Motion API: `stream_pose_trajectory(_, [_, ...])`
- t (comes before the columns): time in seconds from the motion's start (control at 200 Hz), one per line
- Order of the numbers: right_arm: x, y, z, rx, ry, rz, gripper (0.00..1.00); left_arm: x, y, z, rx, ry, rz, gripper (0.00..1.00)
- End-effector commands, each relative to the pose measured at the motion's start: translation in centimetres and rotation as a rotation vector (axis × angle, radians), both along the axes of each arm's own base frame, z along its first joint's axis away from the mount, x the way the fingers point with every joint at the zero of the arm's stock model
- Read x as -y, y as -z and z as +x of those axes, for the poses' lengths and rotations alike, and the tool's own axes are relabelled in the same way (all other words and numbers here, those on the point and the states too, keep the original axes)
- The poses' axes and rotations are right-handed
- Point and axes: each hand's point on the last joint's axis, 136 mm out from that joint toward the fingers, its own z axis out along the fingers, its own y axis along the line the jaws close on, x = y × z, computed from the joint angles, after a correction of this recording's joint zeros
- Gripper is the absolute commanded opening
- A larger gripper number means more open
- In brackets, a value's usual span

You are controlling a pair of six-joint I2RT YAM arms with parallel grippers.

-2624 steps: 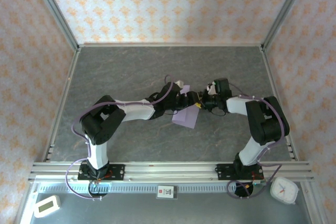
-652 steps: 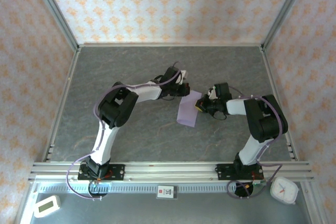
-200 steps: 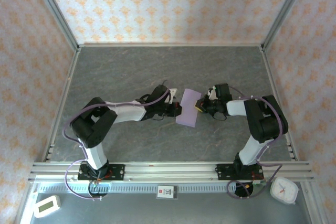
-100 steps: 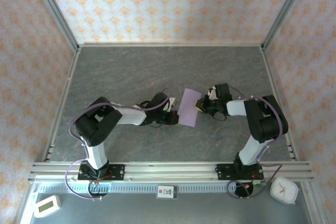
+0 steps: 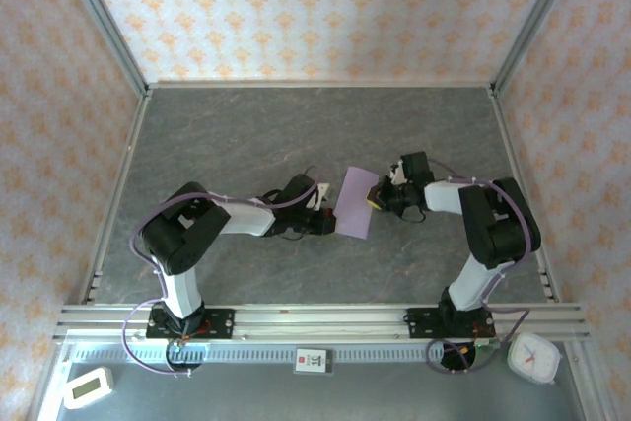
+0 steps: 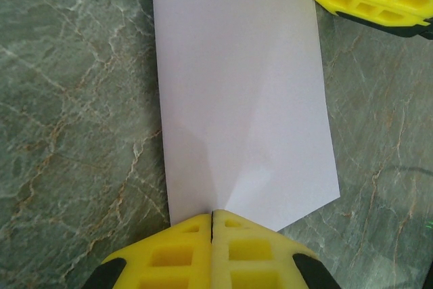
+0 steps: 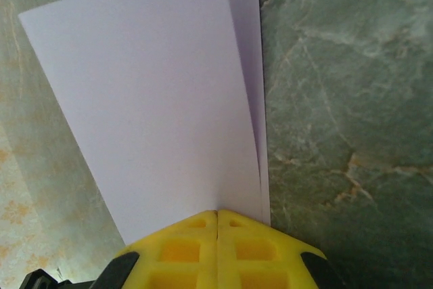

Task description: Fold a paper plane with a square sheet of paper (pick it up from the middle)

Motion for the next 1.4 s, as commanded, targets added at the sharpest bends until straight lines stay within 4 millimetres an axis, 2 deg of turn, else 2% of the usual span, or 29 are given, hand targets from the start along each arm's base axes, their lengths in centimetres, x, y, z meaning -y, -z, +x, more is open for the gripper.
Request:
stream_pose_trajectory(0.0, [-1.4,-2.3,0.3,0.027,-0.019,0.002,0.00,-1.1,2.9,-1.1,-0.047,0.002,0.081,0.00])
stream_pose_trajectory(0.265, [-6.3,-3.6,-0.2,0.056,-0.091,0.055,0.00,-1.3,3.1,-1.1,-0.049,0.003,0.093,0.00])
stream_pose_trajectory(0.44, [-8.2,-2.5,-0.6,0.039,-0.123,0.050,0.00,-1.3,3.1,-1.0,-0.047,0.003,0.099,0.00])
stream_pose_trajectory(0.681, [-7.9,0.8,-0.8,-0.007,-0.134,-0.015,0.00,-1.6,3.6,-1.2,-0.053,0.005,0.121,0.00])
stream_pose_trajectory(0.801, [-7.8,1.7,-0.3,-0.021,-0.145,-0.044,0.00,-2.0,4.0,-1.4,-0.059,0.011,0.150,0.00])
stream_pose_trajectory(1.396, [-8.1,0.6,5.8,0.022,-0.144,-0.090,0.00,-2.4,4.8,-2.3,-0.073,0.029,0.173,0.00])
